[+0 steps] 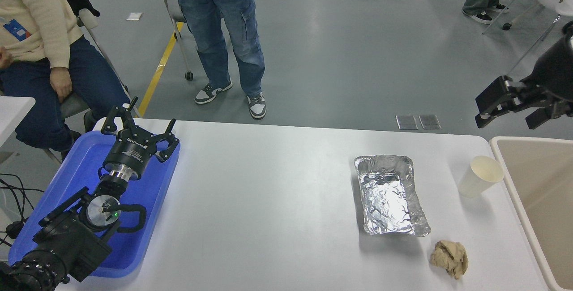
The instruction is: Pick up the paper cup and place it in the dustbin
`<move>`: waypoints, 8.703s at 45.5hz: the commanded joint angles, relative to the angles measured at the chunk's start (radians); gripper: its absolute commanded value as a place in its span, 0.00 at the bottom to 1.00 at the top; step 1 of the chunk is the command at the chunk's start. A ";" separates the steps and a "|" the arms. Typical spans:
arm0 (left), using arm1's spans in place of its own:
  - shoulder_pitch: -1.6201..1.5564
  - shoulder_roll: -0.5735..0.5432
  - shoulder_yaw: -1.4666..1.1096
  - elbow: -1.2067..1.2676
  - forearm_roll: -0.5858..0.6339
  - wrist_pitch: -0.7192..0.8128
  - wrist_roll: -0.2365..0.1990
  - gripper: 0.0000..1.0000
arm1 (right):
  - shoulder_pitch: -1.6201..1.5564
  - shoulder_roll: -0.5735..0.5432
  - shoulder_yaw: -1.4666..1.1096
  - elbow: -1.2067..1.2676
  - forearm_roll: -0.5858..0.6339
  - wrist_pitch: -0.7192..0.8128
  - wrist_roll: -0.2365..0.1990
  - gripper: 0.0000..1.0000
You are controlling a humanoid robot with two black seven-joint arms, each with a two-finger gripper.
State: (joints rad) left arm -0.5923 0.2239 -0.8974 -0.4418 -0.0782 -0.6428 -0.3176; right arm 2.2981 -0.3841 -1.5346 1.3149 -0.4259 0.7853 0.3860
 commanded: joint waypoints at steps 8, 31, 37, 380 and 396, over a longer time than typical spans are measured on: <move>-0.001 0.000 0.000 0.000 0.000 0.000 0.000 1.00 | -0.247 -0.002 0.027 -0.123 0.012 -0.264 0.001 1.00; -0.001 0.000 0.000 0.000 0.000 0.000 0.000 1.00 | -0.709 -0.122 0.186 -0.451 0.156 -0.419 0.001 1.00; -0.001 0.000 0.000 0.000 0.000 0.000 0.000 1.00 | -0.763 -0.119 0.192 -0.554 0.159 -0.426 0.001 1.00; 0.000 0.000 0.000 0.000 0.000 0.000 0.000 1.00 | -1.666 -0.266 1.076 -1.231 0.222 -0.649 -0.305 0.00; 0.000 0.000 0.000 0.000 0.000 0.000 0.000 1.00 | -1.668 -0.254 1.074 -1.231 0.220 -0.787 -0.303 0.69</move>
State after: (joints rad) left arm -0.5921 0.2240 -0.8973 -0.4418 -0.0781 -0.6427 -0.3175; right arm 0.6382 -0.6525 -0.4613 0.0853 -0.2060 0.1132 0.0834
